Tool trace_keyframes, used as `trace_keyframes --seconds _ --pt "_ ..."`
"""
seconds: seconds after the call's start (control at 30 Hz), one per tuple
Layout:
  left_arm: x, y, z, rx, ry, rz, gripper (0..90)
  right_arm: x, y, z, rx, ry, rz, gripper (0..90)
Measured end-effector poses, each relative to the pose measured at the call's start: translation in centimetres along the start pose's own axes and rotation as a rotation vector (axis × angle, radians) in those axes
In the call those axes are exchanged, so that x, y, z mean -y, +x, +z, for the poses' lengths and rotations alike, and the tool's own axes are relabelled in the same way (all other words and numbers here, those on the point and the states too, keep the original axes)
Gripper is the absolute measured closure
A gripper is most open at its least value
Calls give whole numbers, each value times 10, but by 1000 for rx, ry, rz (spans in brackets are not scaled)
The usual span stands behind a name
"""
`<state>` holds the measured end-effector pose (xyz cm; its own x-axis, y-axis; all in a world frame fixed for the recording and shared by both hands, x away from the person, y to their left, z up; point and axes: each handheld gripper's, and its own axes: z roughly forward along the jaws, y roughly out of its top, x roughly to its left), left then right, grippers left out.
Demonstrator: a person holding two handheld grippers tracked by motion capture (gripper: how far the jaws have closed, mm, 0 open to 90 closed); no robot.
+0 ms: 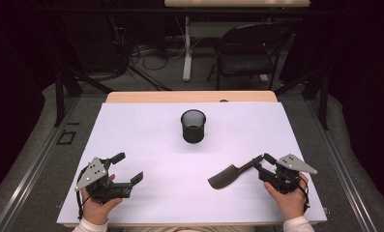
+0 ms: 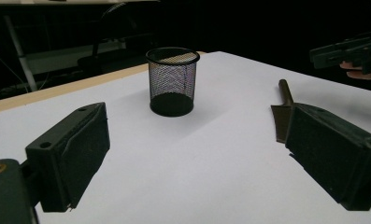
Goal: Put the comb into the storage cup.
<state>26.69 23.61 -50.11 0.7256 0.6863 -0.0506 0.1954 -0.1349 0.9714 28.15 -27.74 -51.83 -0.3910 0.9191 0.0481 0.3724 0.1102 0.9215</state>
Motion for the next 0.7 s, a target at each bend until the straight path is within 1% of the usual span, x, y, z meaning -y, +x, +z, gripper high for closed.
trace_keyframes --seconds 0.07,0.1,0.17,0.23,0.27,0.37,0.4,0.5,0.57,0.63,0.7 --pt "0 0 0 0 0 -1 69 -1 0 6 9 24 -10 518" --pt "0 0 0 -1 0 -2 69 -1 0 6 9 24 -10 518" --pt "0 0 0 0 0 -3 70 -1 -1 11 23 39 -18 521" --pt "0 0 1 1 3 -1 70 -2 -2 13 27 47 -19 525" --pt "0 0 1 -1 4 -1 70 -3 -3 16 29 60 -9 533" --pt "1 0 2 6 5 -2 70 -5 -4 20 37 71 -14 535" --pt "1 0 2 6 6 -1 71 -6 -6 25 43 87 -11 541" --pt "1 -1 2 7 12 6 75 -6 -7 28 47 93 -15 550" --pt "1 -1 2 5 14 5 76 -7 -8 33 54 99 -9 567" --pt "1 -1 3 4 16 6 76 -7 -10 39 53 110 7 585" --pt "1 -1 3 4 18 5 76 -7 -11 40 51 112 13 601"
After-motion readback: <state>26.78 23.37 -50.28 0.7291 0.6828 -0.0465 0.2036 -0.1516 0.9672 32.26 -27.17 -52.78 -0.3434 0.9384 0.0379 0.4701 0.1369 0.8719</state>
